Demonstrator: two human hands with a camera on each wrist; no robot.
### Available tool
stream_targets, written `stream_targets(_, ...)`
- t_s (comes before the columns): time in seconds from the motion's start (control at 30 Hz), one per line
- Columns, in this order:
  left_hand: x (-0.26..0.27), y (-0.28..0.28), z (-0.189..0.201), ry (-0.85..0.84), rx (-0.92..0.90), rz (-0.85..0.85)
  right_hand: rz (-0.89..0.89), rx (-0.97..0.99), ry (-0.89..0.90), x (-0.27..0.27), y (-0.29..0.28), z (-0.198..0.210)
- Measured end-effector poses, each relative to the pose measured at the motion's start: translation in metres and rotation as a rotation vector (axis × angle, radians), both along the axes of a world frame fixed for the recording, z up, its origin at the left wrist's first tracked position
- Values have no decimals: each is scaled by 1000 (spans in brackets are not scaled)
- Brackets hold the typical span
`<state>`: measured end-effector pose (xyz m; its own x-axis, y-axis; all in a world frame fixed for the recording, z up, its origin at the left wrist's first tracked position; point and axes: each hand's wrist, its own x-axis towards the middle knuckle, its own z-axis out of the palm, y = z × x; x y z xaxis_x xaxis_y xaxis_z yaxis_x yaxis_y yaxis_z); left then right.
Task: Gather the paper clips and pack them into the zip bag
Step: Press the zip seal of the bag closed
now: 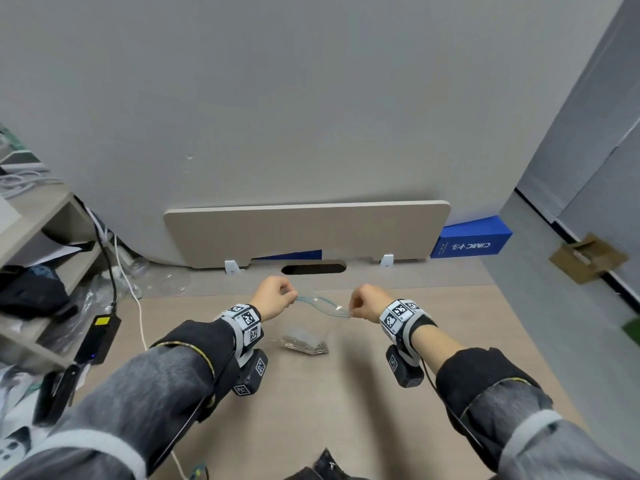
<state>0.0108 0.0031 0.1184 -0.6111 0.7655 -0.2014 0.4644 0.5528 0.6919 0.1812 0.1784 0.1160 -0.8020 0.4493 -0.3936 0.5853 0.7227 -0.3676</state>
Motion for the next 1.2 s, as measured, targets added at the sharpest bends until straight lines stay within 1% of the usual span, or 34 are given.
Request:
stream_targets(0.07,-2,-3,0,-6,-2,4,-14,-29,16,2,-3,-4)
stream_targets(0.13,-2,-5,1,-15,-17,-7,10,-45,34,2,-9,-8)
stream_targets(0.3,-6,-14,3,-27,-80,-7,45,23,97,0,-18,-10)
stream_targets(0.4,-1,-10,11,4,-129,-83,54,42,153,-7,-21,-4)
stream_targets(0.47,10,1,15,76,-156,-177,78,35,167,-13,-26,-1)
stream_targets(0.53,26,12,17,225,-204,-297,94,19,193,-16,-30,1)
stream_targets(0.6,39,19,16,346,-216,-371,86,0,240,-16,-32,3)
stream_targets(0.63,42,22,15,346,-193,-361,70,-13,273,-15,-31,4)
stream_targets(0.7,45,23,13,262,-121,-303,25,-50,331,-10,-29,6)
stream_targets(0.77,45,24,10,210,-75,-289,13,-69,327,-4,-25,6)
stream_targets(0.87,48,25,10,148,-44,-307,10,-43,300,4,-21,1)
stream_targets(1.0,51,25,6,114,-24,-319,-52,-87,334,9,-23,-2)
stream_targets(1.2,55,22,4,76,-32,-345,-6,-113,314,9,-29,-2)
